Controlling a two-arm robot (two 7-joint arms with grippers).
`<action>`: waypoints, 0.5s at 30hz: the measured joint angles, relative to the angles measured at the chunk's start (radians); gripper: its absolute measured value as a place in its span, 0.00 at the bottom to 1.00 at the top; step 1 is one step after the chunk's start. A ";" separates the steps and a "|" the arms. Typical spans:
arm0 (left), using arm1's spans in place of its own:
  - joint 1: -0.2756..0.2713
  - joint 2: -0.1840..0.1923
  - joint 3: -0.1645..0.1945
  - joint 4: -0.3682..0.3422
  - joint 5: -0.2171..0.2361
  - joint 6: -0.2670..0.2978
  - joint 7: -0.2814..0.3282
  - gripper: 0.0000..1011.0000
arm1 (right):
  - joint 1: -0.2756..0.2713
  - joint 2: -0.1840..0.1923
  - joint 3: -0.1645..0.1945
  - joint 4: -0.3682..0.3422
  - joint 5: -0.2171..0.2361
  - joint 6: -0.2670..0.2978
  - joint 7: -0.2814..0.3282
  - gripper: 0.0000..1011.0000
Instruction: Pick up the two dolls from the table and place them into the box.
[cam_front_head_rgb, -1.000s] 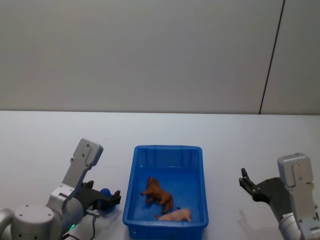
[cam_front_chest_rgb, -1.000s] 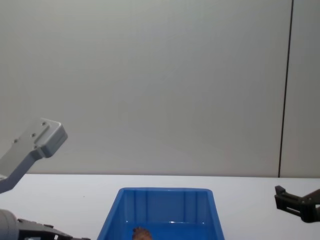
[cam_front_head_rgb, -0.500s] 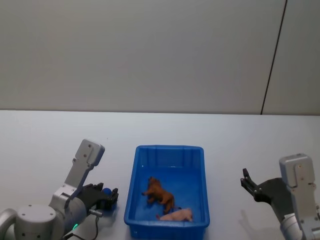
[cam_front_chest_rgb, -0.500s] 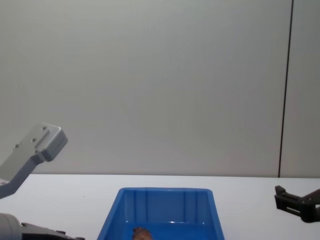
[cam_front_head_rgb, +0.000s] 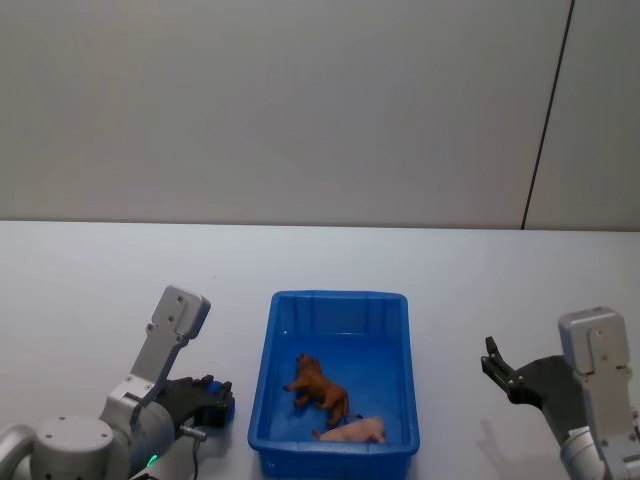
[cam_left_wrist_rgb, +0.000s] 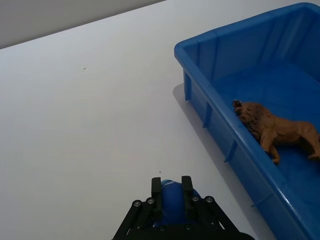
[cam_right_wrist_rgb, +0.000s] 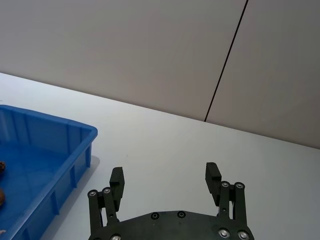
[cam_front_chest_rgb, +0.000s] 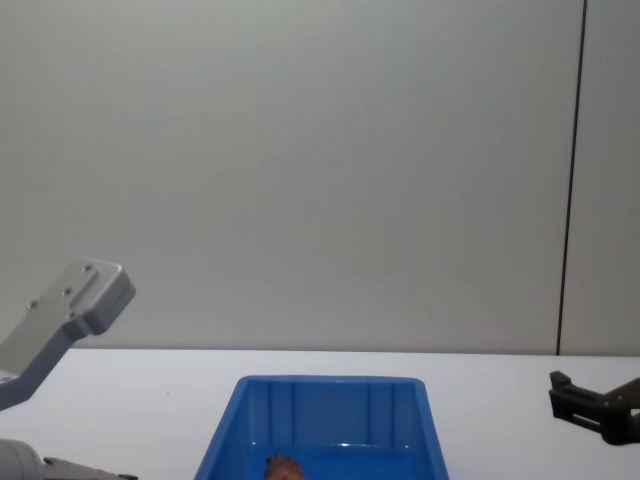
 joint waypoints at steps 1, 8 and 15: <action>0.001 0.000 0.000 -0.001 0.001 -0.001 0.000 0.23 | 0.000 0.000 0.000 0.000 0.000 0.000 0.000 0.99; 0.011 0.004 0.002 -0.023 0.019 -0.023 0.000 0.19 | 0.000 0.000 0.000 0.000 0.000 0.000 0.000 0.99; 0.019 0.011 0.002 -0.067 0.049 -0.056 0.006 0.16 | 0.000 0.000 0.000 0.000 0.000 0.000 0.000 0.99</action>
